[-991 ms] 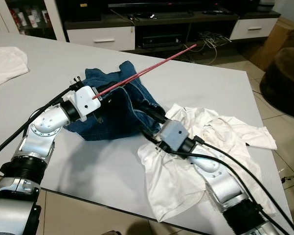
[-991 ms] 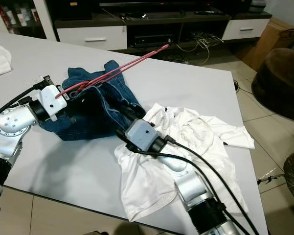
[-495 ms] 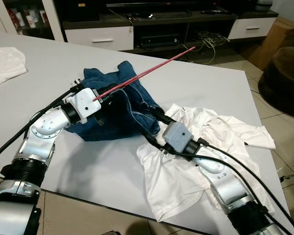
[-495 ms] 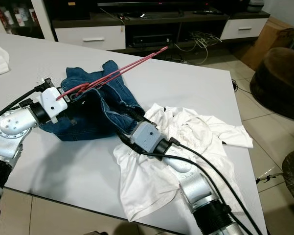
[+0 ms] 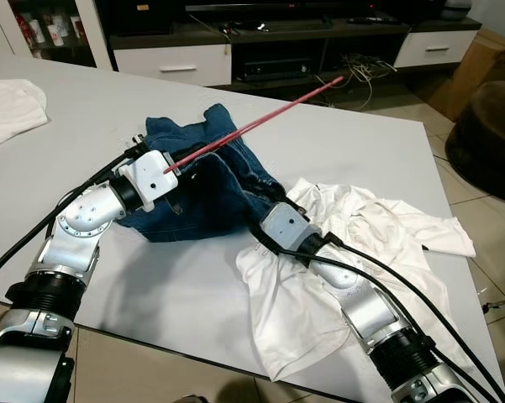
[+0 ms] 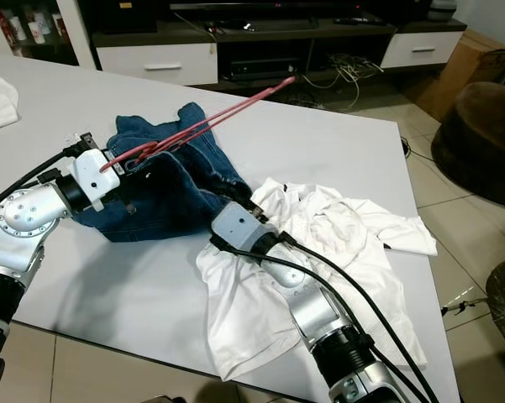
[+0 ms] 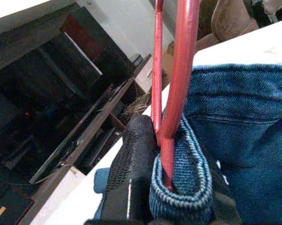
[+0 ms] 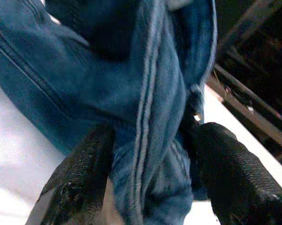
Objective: Hang hanger
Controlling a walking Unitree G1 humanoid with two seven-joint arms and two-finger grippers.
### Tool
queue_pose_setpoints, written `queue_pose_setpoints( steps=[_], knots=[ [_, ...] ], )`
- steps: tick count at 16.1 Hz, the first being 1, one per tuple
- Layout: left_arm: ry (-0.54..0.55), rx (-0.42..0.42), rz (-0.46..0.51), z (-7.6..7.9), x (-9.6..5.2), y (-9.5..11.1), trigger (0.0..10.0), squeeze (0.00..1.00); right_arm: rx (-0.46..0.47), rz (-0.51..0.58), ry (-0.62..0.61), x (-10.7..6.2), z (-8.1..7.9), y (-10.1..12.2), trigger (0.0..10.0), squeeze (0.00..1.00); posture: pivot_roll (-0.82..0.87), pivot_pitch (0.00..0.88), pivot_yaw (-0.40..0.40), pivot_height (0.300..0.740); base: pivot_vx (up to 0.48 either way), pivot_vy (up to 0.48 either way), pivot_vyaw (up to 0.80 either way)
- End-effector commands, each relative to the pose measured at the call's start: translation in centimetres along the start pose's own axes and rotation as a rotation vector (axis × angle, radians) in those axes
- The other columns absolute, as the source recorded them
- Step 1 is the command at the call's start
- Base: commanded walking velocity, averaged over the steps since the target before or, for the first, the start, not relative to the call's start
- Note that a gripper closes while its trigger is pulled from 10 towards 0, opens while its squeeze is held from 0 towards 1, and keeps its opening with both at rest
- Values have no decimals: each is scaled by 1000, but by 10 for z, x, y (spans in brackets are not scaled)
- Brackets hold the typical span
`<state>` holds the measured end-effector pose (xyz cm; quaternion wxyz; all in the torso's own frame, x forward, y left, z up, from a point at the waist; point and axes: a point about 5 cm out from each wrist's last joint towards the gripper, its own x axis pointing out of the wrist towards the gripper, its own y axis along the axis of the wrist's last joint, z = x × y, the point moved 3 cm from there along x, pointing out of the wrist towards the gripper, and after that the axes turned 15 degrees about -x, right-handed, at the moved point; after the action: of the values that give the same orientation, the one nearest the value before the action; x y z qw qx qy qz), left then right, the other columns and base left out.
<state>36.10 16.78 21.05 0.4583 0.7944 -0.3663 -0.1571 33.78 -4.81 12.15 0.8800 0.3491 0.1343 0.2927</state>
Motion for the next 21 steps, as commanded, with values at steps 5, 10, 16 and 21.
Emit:
queue_pose_setpoints(
  steps=[5,10,16,21],
  knots=[
    [4,7,22,-1,1,6,0,0,-3,-50,-88,-5,20,-13,0,0,38,71,-22,740,0,0,0],
    [-33,4,9,3,4,4,0,0,-98,-107,-366,-15,70,-19,0,0,45,74,-23,740,0,0,0],
    [-108,-203,-123,22,11,-19,0,0,-277,-132,-620,-39,128,-17,0,0,44,74,-19,740,0,0,0],
    [-135,-471,-239,31,-1,-38,0,0,-348,-155,-705,-51,136,-19,0,0,32,77,-15,740,0,0,0]
  ],
)
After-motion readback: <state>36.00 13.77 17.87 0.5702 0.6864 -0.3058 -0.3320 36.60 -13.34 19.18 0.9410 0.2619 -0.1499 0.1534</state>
